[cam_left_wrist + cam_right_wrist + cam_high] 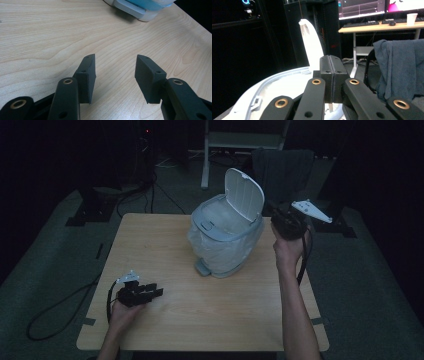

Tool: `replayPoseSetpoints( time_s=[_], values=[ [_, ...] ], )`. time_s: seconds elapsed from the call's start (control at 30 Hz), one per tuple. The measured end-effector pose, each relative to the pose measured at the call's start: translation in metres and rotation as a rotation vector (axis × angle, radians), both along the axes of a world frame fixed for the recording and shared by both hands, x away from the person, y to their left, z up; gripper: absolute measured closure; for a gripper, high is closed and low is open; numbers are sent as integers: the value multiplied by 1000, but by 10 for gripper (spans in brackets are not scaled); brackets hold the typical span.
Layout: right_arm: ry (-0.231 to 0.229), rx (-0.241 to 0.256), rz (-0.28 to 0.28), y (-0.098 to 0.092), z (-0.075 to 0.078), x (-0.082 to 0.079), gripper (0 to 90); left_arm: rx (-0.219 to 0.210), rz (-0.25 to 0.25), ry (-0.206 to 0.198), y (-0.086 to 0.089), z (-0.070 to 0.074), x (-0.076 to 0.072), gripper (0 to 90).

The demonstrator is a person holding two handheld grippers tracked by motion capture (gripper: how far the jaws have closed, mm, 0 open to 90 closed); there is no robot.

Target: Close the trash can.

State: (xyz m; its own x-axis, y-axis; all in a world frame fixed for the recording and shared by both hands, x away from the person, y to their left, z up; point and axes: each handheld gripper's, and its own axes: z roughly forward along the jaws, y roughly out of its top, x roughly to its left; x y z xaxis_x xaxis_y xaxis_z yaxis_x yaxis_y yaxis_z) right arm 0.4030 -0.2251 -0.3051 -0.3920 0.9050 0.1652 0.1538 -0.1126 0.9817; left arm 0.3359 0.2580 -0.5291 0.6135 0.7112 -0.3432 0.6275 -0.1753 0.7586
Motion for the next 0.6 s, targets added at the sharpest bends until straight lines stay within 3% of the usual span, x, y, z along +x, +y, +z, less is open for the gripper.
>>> replayPoseSetpoints(
  time_s=[0.2,0.3,0.6],
  values=[
    [29,-10,-25,4,-3,11,895,-4,3,-2,1,0,-1,521],
    [40,9,-21,4,-3,14,897,-4,3,-2,1,1,0,521],
    [45,-18,114,14,-3,12,897,-1,-1,-4,0,1,0,521]
  ],
)
